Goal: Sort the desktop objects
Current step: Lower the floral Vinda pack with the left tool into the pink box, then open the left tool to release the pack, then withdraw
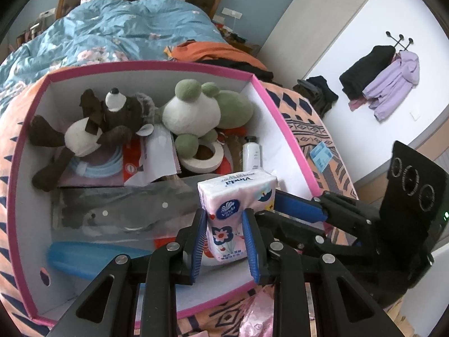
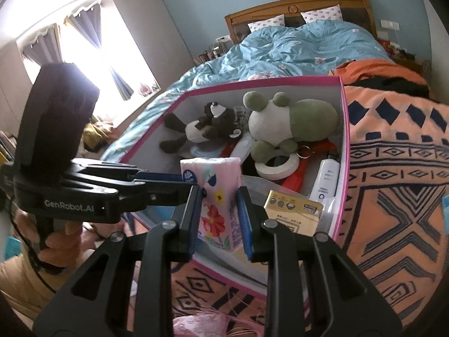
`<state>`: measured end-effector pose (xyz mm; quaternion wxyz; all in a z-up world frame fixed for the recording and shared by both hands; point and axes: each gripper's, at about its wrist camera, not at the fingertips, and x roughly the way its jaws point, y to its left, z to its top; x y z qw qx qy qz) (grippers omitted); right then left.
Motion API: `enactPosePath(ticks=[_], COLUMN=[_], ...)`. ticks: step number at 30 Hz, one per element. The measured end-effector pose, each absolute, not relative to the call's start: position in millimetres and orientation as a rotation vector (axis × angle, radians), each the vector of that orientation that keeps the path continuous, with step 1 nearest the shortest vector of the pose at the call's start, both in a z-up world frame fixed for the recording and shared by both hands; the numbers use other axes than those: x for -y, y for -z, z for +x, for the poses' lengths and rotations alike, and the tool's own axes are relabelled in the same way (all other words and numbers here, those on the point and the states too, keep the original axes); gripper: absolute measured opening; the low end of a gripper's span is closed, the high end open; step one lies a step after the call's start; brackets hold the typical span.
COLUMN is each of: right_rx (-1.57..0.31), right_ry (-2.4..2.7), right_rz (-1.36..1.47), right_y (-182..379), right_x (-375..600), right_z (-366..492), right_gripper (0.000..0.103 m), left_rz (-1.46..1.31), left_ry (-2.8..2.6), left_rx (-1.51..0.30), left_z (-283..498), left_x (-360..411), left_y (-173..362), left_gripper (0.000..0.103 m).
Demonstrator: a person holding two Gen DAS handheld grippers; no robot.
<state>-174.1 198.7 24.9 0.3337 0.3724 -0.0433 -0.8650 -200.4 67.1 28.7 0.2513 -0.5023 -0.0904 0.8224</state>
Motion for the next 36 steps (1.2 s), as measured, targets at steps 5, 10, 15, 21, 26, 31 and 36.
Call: enactPosePath(ticks=[5,10,15,21,26,31,36], right_rx=[0.025,0.000,0.041,0.132,0.161,0.184,0.191], right_ry=[2.284,2.298,2.319,2.344,2.350,2.354,2.341], right_rz=[0.988,0.984,0.954,0.924,0.909,0.900,0.878], right_y=[-21,-20,-24,-29,-29,-29,-31], right_x=[-192,-192,-201,-223,-233,-246,-256], right_z=[-173,-172,-168,-164,-157,-144,-121], right_gripper=[0.029,0.027,0.027,0.027,0.027,0.028,0.037], left_rz=[-1.401,-1.434,-1.433,-1.481,-1.485,-1.472,-1.355], left_ry=[-2.227,-2.206,-2.191,-2.118,-2.116,-2.167,-2.293], left_rx=[0.251,0.261,0.267,0.278,0.265,0.252,0.184], left_z=[-207,-210,-205,-202,-201,-195,-170], left_x=[-68,-69,-62,-69,-83,-82,-80], left_y=[-19,-9,-6,5,5,2,-19], left_gripper=[0.025,0.025,0.025,0.025,0.025,0.027,0.039])
